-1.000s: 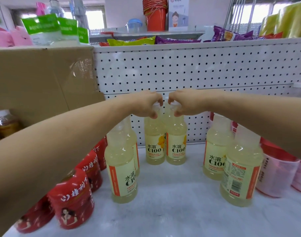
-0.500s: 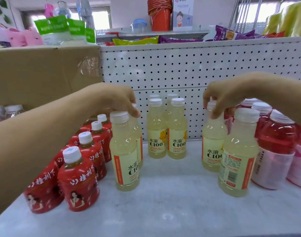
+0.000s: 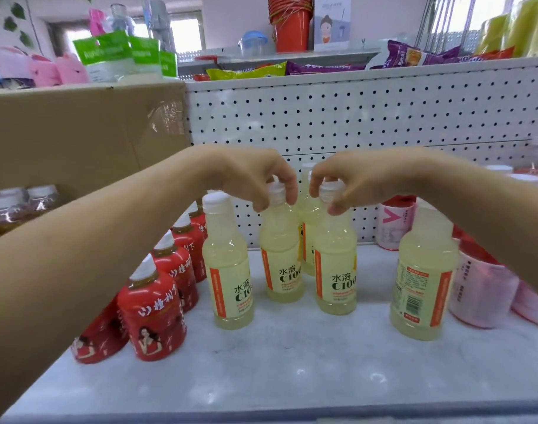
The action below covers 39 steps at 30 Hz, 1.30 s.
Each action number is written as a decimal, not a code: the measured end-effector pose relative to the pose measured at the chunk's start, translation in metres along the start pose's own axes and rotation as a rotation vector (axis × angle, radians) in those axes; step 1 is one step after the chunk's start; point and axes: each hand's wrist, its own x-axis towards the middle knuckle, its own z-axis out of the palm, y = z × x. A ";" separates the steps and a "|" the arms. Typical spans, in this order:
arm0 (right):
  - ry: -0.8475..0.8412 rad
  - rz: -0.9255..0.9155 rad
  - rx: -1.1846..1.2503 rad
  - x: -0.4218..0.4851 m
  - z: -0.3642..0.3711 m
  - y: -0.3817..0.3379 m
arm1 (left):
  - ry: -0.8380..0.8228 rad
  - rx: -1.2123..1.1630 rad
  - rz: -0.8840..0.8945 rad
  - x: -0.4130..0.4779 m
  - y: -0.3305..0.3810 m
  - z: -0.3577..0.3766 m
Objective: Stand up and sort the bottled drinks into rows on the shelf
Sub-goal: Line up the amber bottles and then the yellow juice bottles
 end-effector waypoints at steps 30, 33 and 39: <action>0.359 0.234 0.802 -0.003 0.177 0.034 | 0.630 -0.434 -0.242 0.019 0.019 0.086; 0.347 0.235 0.816 0.001 0.178 0.036 | 0.593 -0.402 -0.228 0.018 0.021 0.084; 0.304 0.232 0.795 -0.003 0.177 0.033 | 0.558 -0.389 -0.230 0.012 0.026 0.085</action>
